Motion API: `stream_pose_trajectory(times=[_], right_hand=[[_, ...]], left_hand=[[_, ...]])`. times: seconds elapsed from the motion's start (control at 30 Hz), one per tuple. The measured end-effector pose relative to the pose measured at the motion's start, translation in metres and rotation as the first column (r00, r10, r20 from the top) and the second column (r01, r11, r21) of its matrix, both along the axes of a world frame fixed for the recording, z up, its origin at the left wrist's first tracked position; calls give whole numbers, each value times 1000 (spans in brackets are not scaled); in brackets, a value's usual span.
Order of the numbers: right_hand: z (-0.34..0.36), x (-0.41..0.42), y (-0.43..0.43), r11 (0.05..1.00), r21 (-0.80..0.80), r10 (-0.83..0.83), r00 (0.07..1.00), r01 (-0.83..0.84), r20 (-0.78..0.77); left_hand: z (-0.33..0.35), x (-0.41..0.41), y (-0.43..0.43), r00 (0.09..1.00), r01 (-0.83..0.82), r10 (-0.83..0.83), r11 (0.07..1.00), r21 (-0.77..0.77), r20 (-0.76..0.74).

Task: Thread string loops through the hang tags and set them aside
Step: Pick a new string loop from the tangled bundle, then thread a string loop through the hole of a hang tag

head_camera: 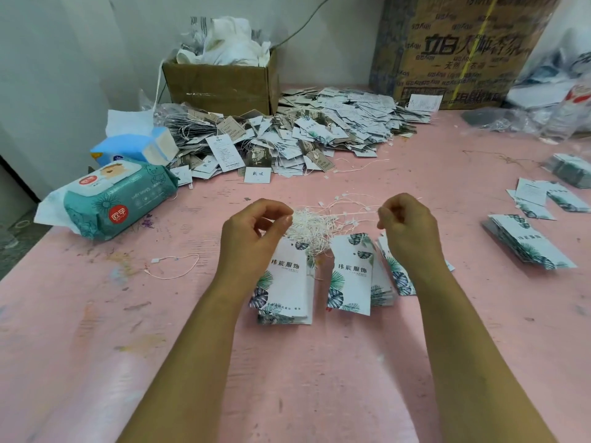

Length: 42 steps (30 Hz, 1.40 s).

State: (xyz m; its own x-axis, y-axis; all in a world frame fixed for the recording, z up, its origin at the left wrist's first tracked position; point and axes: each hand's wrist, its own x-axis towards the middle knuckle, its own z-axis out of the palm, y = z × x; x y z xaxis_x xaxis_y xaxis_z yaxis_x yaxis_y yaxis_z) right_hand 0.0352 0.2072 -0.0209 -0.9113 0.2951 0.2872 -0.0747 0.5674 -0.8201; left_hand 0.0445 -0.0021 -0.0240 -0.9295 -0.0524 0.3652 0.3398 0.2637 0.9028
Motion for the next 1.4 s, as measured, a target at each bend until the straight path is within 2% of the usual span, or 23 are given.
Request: stream_pose_trajectory(times=[0.07,0.13,0.17,0.23,0.33,0.4,0.57,0.67,0.73,0.83,0.93,1.0,1.2,1.4], right_hand=[[0,0,3,999,32,-28,995,25,100],[0,0,1,981,191,-58,981,22,187],[1,2,-2,964,266,-37,983,-13,181],[6,7,-10,943,283,156,984,-173,83],[6,17,-28,840,131,530,848,-527,10],[1,17,-35,782,86,618,786,-617,23],[-5,12,-32,838,88,542,840,-538,-30],[-3,9,-22,907,18,420,901,-421,-111],[0,7,-11,933,-47,351,932,-356,-93],[3,9,5,937,24,338,923,-348,183],[4,11,12,893,-13,402,783,-450,475],[0,10,13,870,-34,426,716,-491,553],[-5,5,17,891,90,343,789,-445,509],[-9,2,19,897,141,319,834,-419,451]], left_hand=[[1,1,1,1000,-14,14,1000,20,12],[2,2,3,1000,0,0,999,33,18],[3,3,4,1000,13,-13,1000,25,15],[3,5,8,999,48,-48,999,-10,5],[2,7,14,995,96,-97,995,-35,0],[1,8,16,993,115,-115,992,-44,-5],[4,8,12,993,121,-121,991,-63,10],[1,5,-7,986,134,-106,964,-229,131],[-2,2,-22,966,177,-102,931,-320,237],[-8,-3,-30,948,208,-99,912,-354,302],[-13,-6,-28,937,228,-122,924,-306,328],[-14,-8,-27,945,213,-116,929,-302,307],[-15,-9,-24,971,155,-88,940,-304,223],[-17,-9,-24,954,192,-124,952,-237,274]])
